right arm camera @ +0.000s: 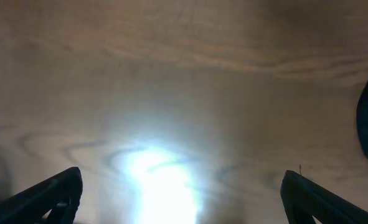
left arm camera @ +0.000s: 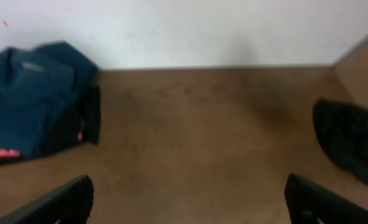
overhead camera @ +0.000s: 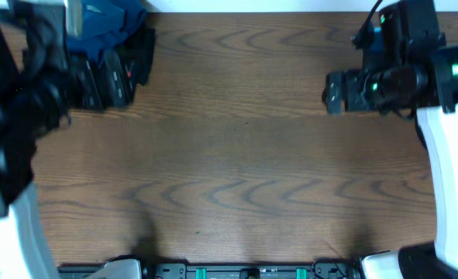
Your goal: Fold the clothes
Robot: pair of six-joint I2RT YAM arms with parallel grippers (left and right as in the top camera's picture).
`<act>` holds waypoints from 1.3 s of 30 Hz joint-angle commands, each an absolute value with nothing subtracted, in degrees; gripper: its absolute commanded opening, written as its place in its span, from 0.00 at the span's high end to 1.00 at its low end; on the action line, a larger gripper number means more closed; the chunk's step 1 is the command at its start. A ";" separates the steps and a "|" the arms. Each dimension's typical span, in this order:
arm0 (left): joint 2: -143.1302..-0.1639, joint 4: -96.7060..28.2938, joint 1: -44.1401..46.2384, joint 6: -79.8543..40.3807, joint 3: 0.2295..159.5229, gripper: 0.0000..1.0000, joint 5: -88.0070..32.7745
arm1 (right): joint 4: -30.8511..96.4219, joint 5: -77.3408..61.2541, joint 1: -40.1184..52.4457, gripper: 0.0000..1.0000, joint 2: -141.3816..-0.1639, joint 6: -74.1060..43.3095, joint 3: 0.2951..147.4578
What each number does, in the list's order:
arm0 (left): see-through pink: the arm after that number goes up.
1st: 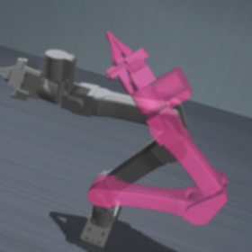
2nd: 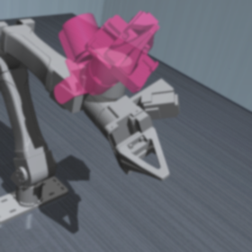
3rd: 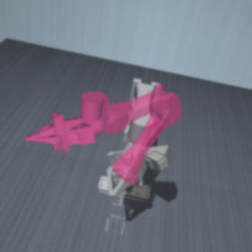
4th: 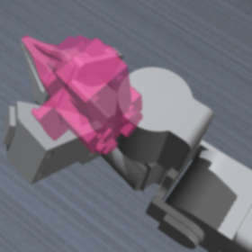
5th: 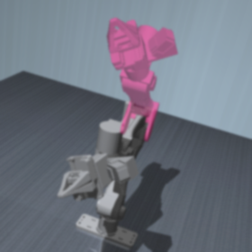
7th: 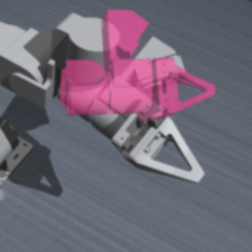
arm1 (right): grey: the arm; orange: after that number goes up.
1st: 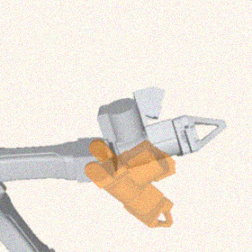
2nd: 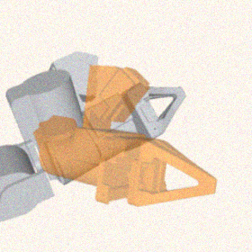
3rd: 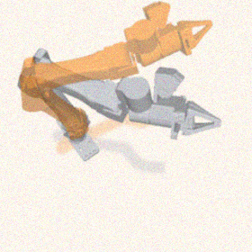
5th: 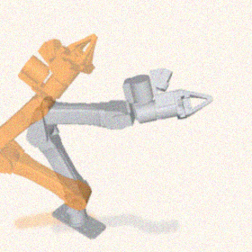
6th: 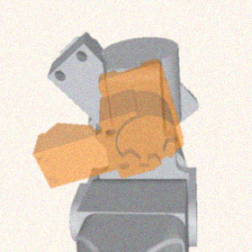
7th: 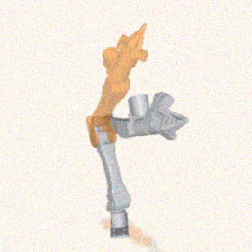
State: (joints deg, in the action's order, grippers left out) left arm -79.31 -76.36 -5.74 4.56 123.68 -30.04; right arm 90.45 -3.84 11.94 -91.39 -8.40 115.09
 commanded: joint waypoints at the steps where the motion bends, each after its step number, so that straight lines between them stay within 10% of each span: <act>1: -77.28 -79.57 -4.16 7.14 123.20 0.02 -30.22 | 91.70 0.62 15.31 0.01 -87.13 -12.95 112.71; 22: -59.77 -61.43 3.25 8.54 76.44 0.02 -26.11 | 88.73 15.22 24.38 0.01 -66.76 -23.73 88.68; 39: -72.03 -60.93 3.25 8.54 74.15 0.02 -26.09 | 88.73 14.76 24.40 0.01 -66.76 -23.73 88.68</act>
